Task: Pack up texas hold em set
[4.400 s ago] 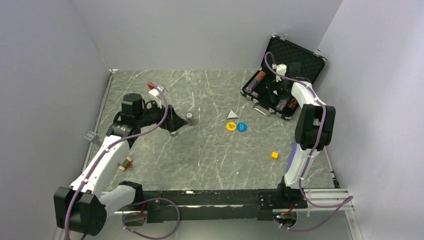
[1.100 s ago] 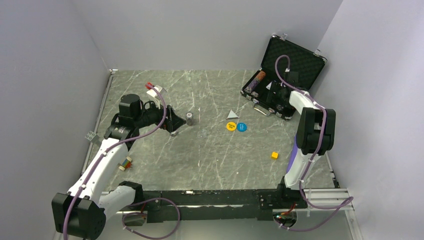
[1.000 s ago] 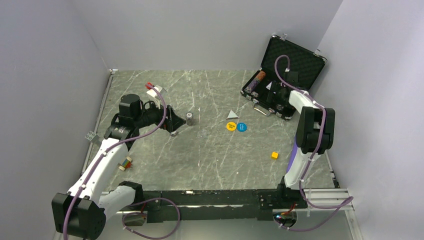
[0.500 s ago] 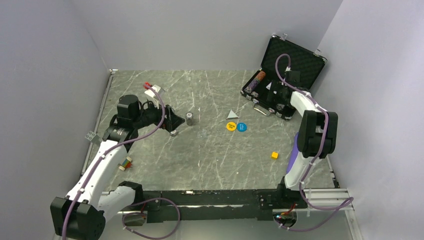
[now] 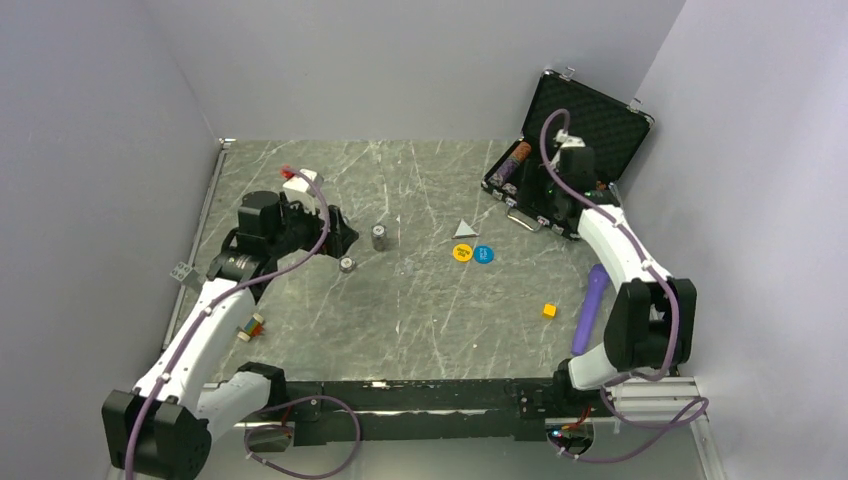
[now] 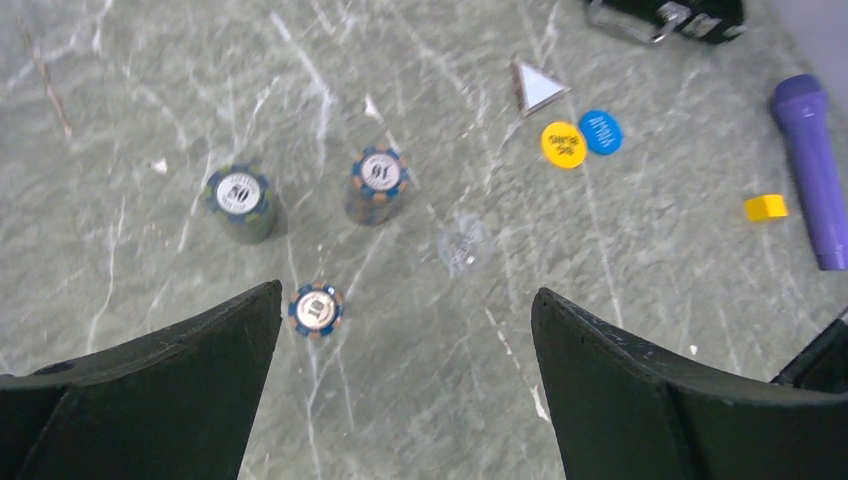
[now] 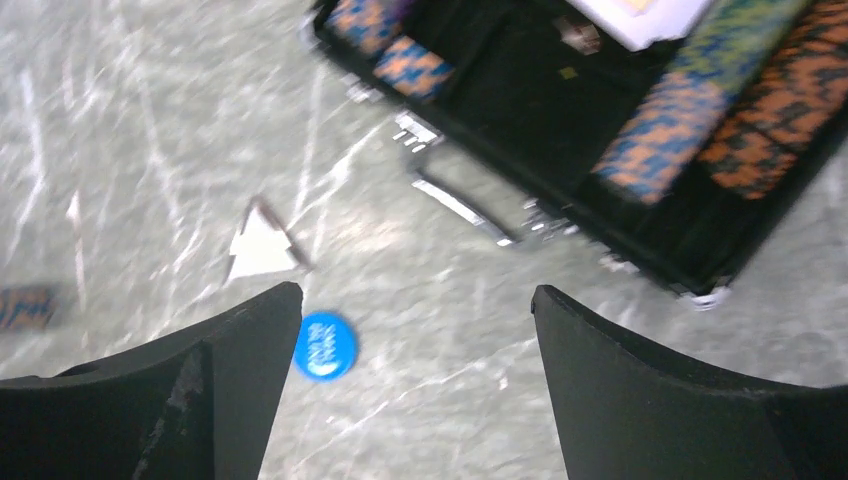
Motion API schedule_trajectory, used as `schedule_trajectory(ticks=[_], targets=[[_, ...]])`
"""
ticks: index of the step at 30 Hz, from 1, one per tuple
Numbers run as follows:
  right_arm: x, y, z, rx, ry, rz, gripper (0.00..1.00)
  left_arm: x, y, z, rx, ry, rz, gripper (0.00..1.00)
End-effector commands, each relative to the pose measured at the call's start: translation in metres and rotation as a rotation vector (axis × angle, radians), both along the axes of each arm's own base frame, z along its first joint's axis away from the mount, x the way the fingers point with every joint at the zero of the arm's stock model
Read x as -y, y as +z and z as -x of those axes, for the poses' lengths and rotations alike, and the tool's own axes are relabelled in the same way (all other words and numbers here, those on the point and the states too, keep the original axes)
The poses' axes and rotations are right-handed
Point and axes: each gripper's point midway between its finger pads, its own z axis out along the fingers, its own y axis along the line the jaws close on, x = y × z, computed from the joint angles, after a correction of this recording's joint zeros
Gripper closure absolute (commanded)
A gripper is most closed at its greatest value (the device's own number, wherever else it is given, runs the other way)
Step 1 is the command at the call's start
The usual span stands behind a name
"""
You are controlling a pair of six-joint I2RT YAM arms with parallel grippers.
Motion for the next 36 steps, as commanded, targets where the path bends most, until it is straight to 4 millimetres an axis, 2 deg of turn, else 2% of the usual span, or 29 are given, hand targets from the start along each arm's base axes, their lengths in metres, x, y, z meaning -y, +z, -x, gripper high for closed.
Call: schedule_trajectory(ticks=[1, 3, 7, 9, 13, 19, 25, 36], targets=[[-0.040, 0.011, 0.026, 0.032, 0.081, -0.010, 0.10, -0.014, -0.021, -0.013, -0.081, 0.091, -0.061, 0.01], [-0.051, 0.009, 0.036, 0.030, 0.099, -0.013, 0.10, -0.019, -0.032, -0.020, -0.115, 0.117, -0.093, 0.02], [-0.064, 0.013, 0.047, 0.052, 0.129, -0.035, 0.11, -0.026, -0.057, -0.035, -0.208, 0.165, -0.150, 0.13], [-0.061, 0.017, 0.052, 0.060, 0.122, -0.030, 0.11, -0.021, -0.073, -0.036, -0.266, 0.150, -0.151, 0.18], [-0.055, 0.032, 0.062, 0.103, 0.110, -0.014, 0.11, -0.021, -0.104, -0.033, -0.363, 0.140, -0.191, 0.20], [-0.047, 0.045, 0.076, 0.158, 0.093, 0.005, 0.10, -0.021, -0.136, -0.029, -0.459, 0.136, -0.248, 0.27], [-0.047, 0.052, 0.081, 0.189, 0.093, -0.010, 0.08, -0.012, -0.157, -0.028, -0.512, 0.097, -0.292, 0.29], [-0.048, 0.053, 0.085, 0.200, 0.097, -0.022, 0.08, -0.016, -0.180, -0.040, -0.553, 0.127, -0.339, 0.38]])
